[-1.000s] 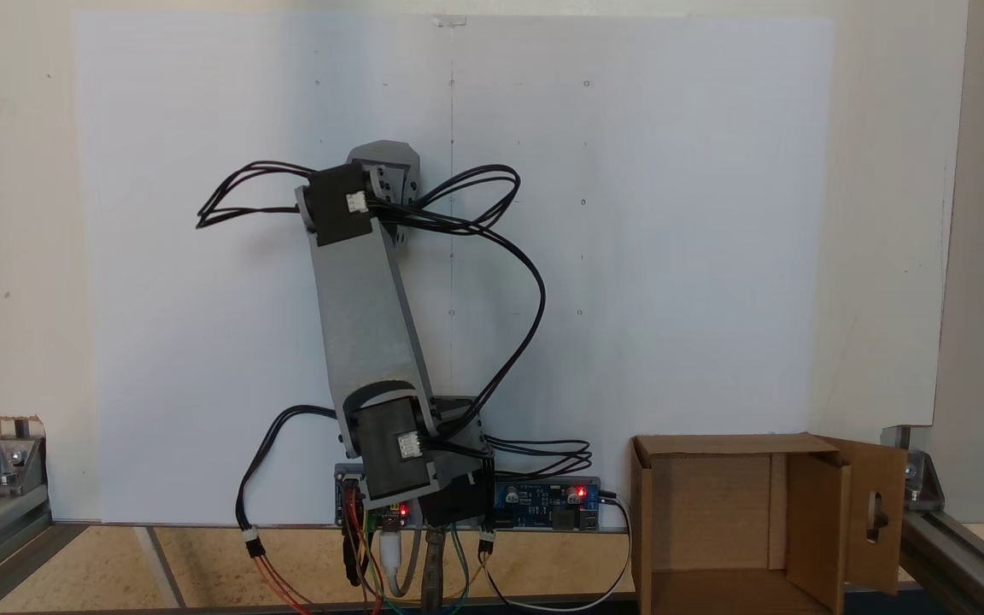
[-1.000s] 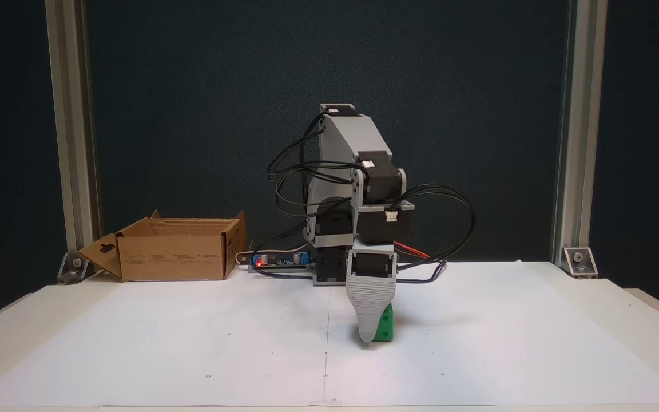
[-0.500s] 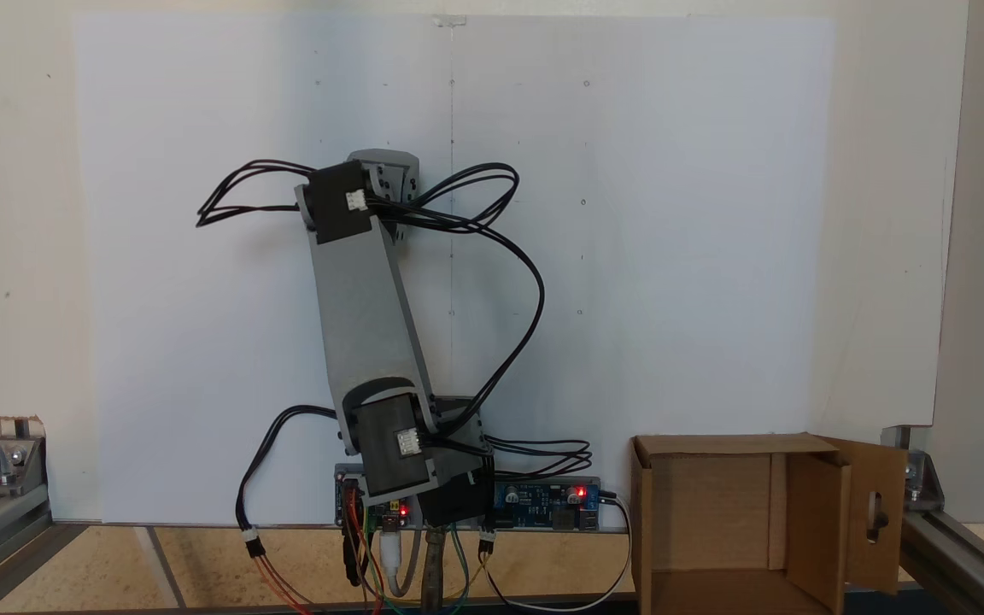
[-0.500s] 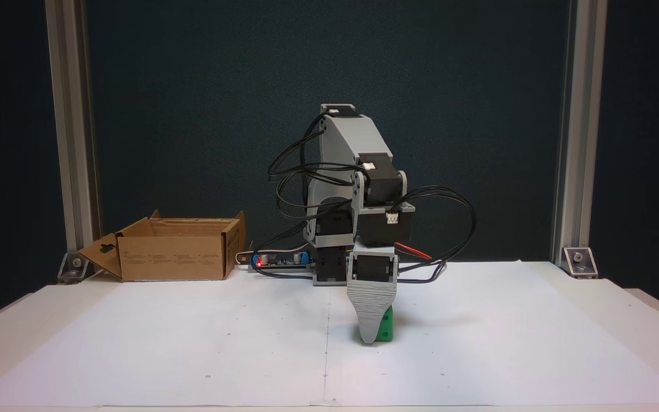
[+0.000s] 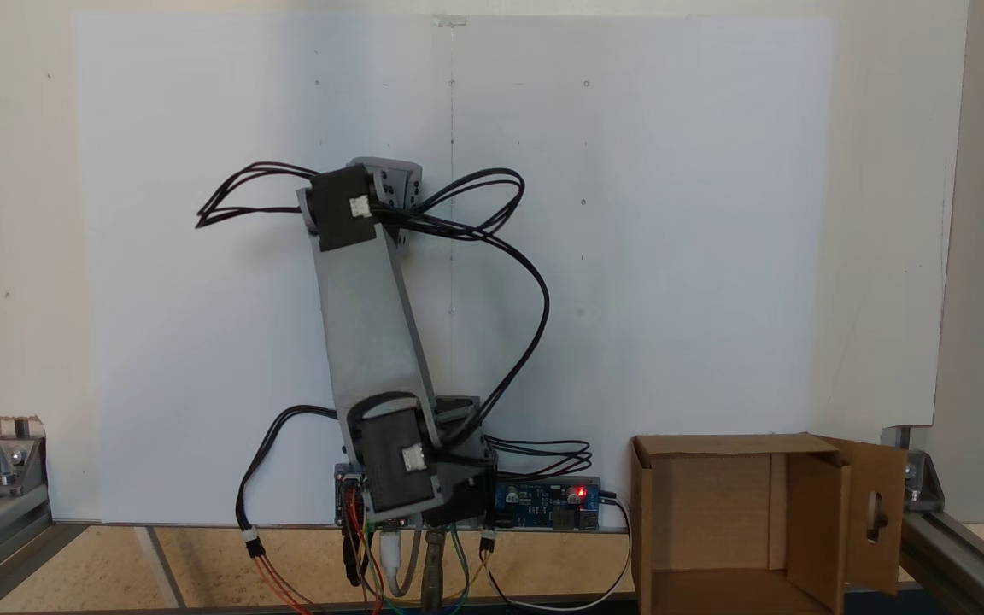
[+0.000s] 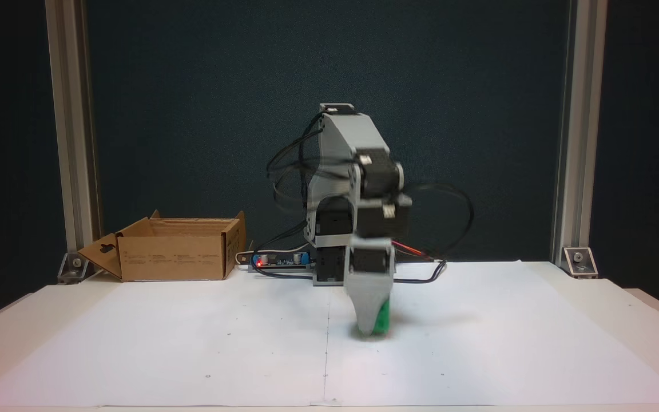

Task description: Grasp a green dice and put it in the bin.

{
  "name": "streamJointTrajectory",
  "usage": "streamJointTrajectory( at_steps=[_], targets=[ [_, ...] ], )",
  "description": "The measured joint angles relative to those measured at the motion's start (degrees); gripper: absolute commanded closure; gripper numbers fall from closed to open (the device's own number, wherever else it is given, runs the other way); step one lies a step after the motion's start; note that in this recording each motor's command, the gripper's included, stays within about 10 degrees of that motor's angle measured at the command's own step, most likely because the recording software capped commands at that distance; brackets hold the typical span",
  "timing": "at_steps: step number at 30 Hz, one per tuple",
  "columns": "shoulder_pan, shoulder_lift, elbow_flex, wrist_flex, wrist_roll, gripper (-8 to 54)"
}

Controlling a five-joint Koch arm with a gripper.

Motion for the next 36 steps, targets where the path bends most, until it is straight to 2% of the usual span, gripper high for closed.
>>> streamJointTrajectory(
  at_steps=[7,10,17,21,36],
  targets=[
    [6.2,5.8,-29.6,23.7,0.0,34.1],
    [8.8,7.6,-37.6,29.4,0.0,34.1],
    [18.4,9.6,-38.3,34.5,-1.0,34.1],
    [32.9,12.0,-38.3,34.5,-8.5,34.1],
    [94.7,10.8,-38.3,26.4,-41.8,34.1]
  ],
)
